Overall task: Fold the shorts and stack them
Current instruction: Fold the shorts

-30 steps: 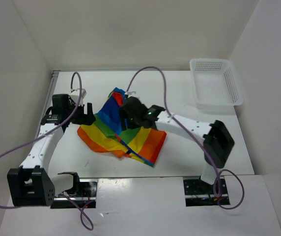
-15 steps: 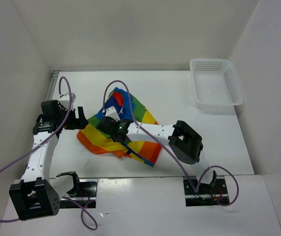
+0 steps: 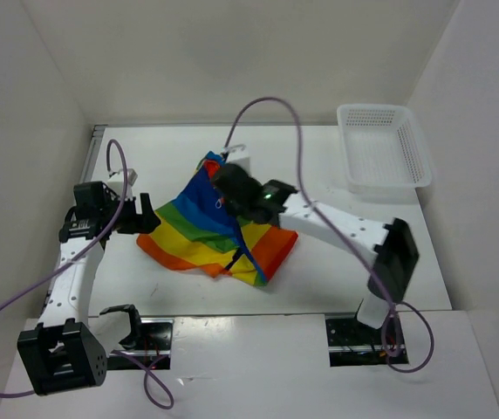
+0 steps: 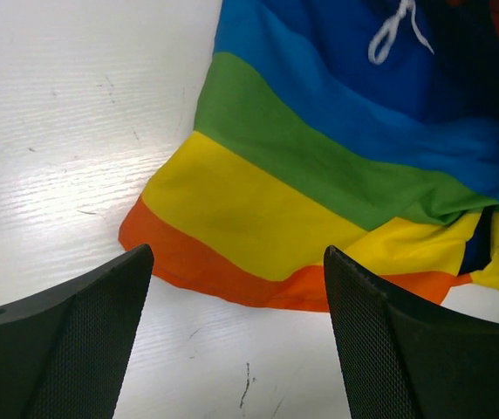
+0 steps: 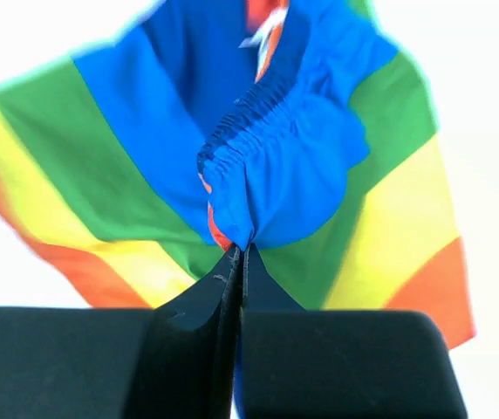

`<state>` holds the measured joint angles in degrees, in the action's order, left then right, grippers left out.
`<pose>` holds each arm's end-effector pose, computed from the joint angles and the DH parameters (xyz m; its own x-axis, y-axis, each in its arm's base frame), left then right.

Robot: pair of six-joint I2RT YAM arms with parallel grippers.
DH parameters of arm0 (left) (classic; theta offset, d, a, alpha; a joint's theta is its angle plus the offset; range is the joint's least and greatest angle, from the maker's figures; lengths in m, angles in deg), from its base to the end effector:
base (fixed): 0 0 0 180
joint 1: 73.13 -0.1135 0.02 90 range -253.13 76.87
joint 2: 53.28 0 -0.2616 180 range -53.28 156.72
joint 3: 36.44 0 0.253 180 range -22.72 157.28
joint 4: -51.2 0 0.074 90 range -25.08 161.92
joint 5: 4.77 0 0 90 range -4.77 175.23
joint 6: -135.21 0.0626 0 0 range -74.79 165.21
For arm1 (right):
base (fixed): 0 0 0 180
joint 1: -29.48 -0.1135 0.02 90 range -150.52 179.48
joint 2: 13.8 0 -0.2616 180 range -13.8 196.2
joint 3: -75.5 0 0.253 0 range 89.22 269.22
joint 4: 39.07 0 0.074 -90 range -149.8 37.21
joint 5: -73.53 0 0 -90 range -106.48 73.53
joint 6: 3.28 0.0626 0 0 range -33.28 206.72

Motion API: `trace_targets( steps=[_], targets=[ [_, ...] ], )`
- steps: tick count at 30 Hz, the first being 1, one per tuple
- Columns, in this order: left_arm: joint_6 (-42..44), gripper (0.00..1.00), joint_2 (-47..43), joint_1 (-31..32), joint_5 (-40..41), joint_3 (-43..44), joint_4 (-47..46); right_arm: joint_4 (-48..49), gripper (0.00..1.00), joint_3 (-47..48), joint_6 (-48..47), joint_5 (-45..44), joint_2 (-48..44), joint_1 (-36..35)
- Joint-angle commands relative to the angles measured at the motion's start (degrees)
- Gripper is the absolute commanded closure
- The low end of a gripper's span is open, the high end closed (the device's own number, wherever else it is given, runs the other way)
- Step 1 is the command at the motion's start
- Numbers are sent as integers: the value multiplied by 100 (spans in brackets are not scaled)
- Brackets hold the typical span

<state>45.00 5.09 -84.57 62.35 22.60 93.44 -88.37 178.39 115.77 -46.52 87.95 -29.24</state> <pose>0.2345 0.0226 0.2518 -0.6507 -0.1351 -0.7472 0.1000 0.9602 -0.2607 0.2406 0.3356 0.2792 -0.6132 -0.1998 -0.7643 -0.3073 0.9516 -0.0022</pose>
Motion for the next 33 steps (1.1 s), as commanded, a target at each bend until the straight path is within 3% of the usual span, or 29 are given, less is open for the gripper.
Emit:
trace_targets(
  steps=[1,8,10,18,20,21,22,23,28,33],
  targets=[
    [21,14,-98,-34,-375,-14,-65,199,98,-48,-268,916,-1288,632],
    [21,14,131,-34,-376,-190,-152,270,100,-775,-700,2623,-2484,2223],
    [21,14,192,-34,-376,-278,-293,209,100,-1101,-648,2766,-2817,2689],
    [21,13,956,-34,-481,-76,-478,349,96,-3430,231,3918,-4250,4289],
    [21,13,1167,-34,-569,-76,-627,297,83,-3834,591,3744,-4618,4238],
    [21,13,1229,-34,-630,-137,-680,296,55,-3836,705,3360,-4716,4089],
    [21,13,1360,-34,-631,-190,-680,296,37,-3680,872,3295,-4778,4027],
    [21,13,1361,-34,-552,-190,-680,218,32,-3609,873,3007,-4779,4026],
    [21,15,976,-34,159,-129,-549,287,33,-2871,821,2494,-4613,4026],
    [21,19,1123,-139,380,-224,-697,656,54,-1696,513,2512,-3278,3719]
  ],
)
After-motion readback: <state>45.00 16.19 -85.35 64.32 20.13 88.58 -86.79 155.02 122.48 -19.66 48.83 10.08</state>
